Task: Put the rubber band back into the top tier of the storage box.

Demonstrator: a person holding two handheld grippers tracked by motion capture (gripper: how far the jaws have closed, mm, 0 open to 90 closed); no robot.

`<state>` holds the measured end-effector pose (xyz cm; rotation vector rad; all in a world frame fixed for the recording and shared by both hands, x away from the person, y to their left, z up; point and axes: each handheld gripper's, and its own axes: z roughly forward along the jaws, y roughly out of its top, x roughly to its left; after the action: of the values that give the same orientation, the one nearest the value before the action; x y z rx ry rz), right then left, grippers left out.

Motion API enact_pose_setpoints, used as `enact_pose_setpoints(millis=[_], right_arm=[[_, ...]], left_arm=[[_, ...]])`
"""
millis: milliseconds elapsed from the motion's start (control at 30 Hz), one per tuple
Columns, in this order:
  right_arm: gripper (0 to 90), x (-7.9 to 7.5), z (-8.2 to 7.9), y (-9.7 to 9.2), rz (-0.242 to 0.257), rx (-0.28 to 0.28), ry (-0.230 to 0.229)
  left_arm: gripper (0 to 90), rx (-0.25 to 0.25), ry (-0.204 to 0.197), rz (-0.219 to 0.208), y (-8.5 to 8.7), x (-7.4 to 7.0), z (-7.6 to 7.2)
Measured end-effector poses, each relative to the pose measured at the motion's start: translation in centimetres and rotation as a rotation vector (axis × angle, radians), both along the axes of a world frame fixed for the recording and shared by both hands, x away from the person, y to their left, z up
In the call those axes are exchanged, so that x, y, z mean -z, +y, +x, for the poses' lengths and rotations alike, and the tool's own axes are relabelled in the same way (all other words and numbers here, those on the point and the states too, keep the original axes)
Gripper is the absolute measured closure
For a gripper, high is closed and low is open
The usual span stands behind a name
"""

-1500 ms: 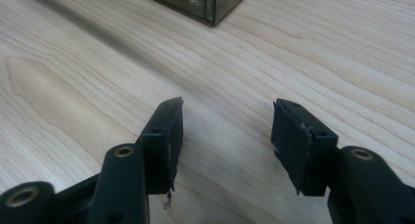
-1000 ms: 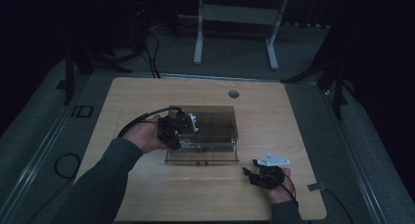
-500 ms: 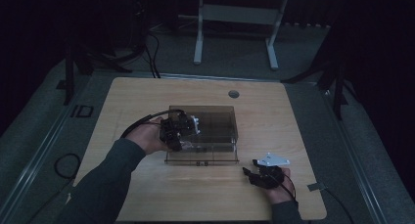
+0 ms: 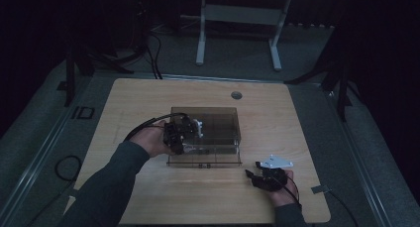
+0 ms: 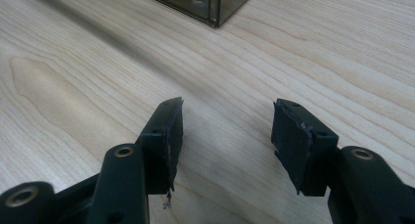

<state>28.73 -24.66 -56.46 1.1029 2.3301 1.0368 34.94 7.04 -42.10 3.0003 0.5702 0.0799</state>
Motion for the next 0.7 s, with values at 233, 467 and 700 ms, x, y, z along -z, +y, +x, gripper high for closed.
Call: enact_pose_setpoints(millis=[233, 467, 700], right_arm=[[45.4, 0.0, 0.0, 0.0, 0.000, 0.000, 0.000], [45.4, 0.0, 0.0, 0.0, 0.000, 0.000, 0.000], [45.4, 0.0, 0.0, 0.0, 0.000, 0.000, 0.000]], left_arm=[[85.9, 0.003, 0.005, 0.016, -0.2, 0.5, 0.1], [85.8, 0.003, 0.003, 0.034, -0.5, 0.9, 0.1], [85.8, 0.007, 0.005, 0.046, -0.7, 1.3, 0.2]])
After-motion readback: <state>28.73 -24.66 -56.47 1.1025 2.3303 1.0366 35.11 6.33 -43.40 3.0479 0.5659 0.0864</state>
